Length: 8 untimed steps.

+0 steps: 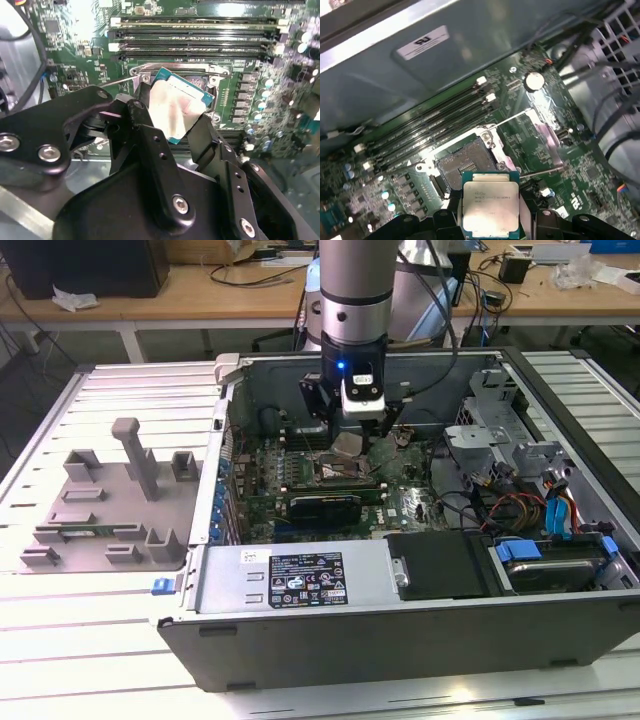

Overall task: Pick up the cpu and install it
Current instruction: 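Place the cpu into insertion slot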

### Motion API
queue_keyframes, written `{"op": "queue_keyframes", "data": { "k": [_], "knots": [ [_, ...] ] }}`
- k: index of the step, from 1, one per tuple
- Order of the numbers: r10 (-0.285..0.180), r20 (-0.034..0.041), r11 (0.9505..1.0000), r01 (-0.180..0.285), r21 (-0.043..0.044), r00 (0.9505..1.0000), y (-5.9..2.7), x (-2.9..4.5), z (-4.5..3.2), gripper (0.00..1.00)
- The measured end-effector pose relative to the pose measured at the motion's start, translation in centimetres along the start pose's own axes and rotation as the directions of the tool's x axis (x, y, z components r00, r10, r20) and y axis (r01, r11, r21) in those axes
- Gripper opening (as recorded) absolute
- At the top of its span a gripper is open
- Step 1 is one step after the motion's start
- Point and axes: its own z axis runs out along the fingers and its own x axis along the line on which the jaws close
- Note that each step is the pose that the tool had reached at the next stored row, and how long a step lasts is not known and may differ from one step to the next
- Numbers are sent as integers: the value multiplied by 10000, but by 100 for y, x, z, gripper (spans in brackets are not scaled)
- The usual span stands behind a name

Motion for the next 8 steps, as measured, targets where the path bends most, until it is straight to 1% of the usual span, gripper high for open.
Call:
{"op": "queue_keyframes", "data": {
  "k": [2, 4, 6, 7, 8],
  "knots": [
    [352, 16, 9994, -352, 2, 9994, 0, 0, 1, 54],
    [704, 32, 9975, -704, 5, 9975, 0, 0, 2, 54],
    [1181, 54, 9930, -1181, 8, 9930, 0, 0, 3, 54],
    [1325, 61, 9912, -1325, 9, 9912, 0, 0, 3, 54],
    [1581, 74, 9874, -1581, 11, 9874, 0, 0, 4, 54]
  ]
}}
